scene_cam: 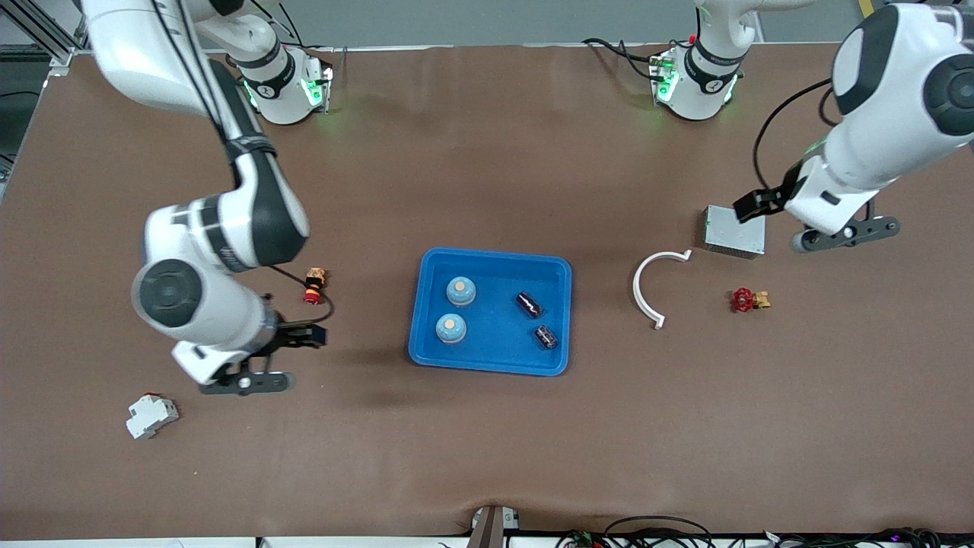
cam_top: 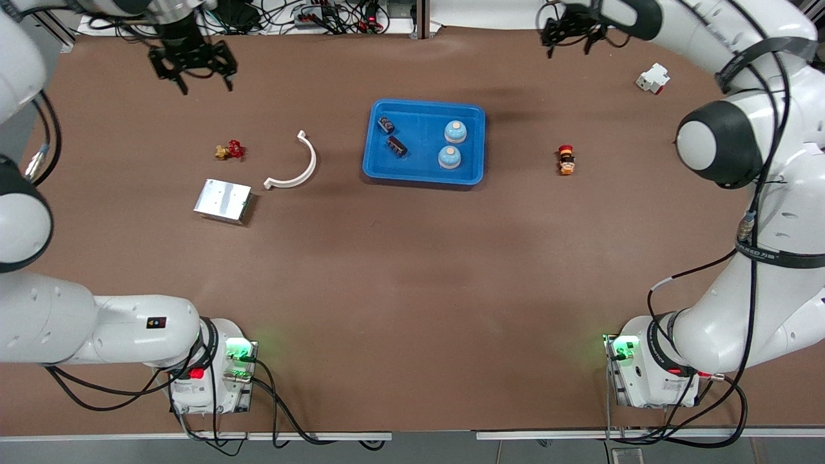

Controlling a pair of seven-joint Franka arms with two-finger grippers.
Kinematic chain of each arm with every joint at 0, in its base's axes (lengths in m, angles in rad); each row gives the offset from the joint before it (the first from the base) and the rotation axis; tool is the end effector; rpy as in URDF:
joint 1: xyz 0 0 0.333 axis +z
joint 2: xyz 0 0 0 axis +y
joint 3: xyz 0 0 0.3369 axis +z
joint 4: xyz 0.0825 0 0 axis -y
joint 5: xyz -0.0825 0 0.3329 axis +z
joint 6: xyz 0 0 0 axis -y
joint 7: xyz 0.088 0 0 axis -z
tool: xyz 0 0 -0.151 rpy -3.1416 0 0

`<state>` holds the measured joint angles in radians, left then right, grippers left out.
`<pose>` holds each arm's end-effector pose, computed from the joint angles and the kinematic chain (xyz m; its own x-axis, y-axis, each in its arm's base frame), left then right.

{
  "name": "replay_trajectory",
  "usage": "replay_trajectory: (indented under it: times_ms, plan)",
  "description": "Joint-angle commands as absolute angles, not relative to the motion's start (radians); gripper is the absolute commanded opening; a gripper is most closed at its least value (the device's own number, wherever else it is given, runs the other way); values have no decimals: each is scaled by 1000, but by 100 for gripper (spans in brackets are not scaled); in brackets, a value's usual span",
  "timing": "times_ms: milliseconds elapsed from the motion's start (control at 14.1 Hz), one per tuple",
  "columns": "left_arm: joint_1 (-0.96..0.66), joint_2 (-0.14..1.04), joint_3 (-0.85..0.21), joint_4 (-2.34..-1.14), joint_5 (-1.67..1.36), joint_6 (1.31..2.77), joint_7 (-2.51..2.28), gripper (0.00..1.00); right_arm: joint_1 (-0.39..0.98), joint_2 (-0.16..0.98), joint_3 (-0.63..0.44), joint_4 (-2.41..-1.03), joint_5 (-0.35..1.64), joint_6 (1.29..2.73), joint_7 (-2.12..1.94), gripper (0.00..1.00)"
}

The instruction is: Place electrolytic capacitor and blue bell in tray

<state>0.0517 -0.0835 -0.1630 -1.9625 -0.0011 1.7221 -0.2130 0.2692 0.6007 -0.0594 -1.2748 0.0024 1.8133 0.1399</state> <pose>0.4568 -0.0531 0.4898 0.9829 0.1056 -0.1511 0.0999 -0.9940 -0.0455 0.6623 0.1504 0.3875 0.9954 0.0773 -0.0563 0.0796 -0.9960 0.0395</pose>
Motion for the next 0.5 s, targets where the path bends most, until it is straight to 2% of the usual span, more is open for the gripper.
replay_trajectory:
  times_ms: [0,427]
  plan:
    - [144,-207,-172,-2117,-37,1782,-42,100,220,543,-41,-1319,2,1803,43,100]
    - [209,-322,-169,-2348,-37,1977,87,100,74,413,-40,-1319,3,1703,-130,100]
